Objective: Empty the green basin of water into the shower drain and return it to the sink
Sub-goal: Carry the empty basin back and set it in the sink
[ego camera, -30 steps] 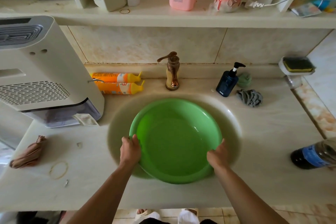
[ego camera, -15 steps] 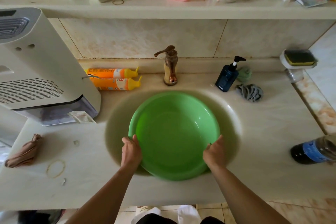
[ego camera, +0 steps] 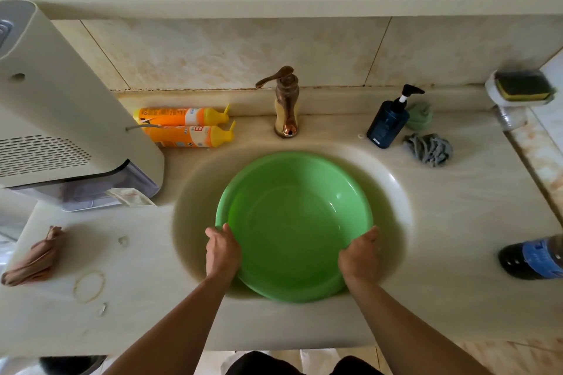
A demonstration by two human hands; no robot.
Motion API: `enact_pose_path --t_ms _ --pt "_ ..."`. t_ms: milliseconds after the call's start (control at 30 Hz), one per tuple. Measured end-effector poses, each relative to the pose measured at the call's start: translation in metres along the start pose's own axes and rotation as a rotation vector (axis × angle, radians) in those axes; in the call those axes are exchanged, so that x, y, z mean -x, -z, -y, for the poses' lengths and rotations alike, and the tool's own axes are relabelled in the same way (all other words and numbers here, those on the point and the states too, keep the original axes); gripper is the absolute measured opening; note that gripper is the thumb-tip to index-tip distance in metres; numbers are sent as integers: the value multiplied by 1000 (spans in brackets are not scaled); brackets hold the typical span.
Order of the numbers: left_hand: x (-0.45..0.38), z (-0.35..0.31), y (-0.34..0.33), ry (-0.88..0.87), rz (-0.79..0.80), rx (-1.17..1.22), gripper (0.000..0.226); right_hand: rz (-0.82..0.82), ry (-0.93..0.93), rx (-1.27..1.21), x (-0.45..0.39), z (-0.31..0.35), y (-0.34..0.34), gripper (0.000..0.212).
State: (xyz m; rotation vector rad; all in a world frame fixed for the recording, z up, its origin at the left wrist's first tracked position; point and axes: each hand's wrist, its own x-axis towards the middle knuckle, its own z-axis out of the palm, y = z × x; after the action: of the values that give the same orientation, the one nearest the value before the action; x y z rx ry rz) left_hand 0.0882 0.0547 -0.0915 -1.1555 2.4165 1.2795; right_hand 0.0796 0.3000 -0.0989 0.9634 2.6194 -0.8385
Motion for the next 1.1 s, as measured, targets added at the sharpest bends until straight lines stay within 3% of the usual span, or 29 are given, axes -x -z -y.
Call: enact_pose_path --t_ms 467,767,1100 --pt "2 -2 5 -1 23 21 34 35 41 -14 7 2 12 84" --pt "19 2 10 -59 -48 47 38 -97 85 -67 21 -2 12 75" --pt "19 2 10 -75 -64 67 38 -119 96 -57 21 -2 10 73"
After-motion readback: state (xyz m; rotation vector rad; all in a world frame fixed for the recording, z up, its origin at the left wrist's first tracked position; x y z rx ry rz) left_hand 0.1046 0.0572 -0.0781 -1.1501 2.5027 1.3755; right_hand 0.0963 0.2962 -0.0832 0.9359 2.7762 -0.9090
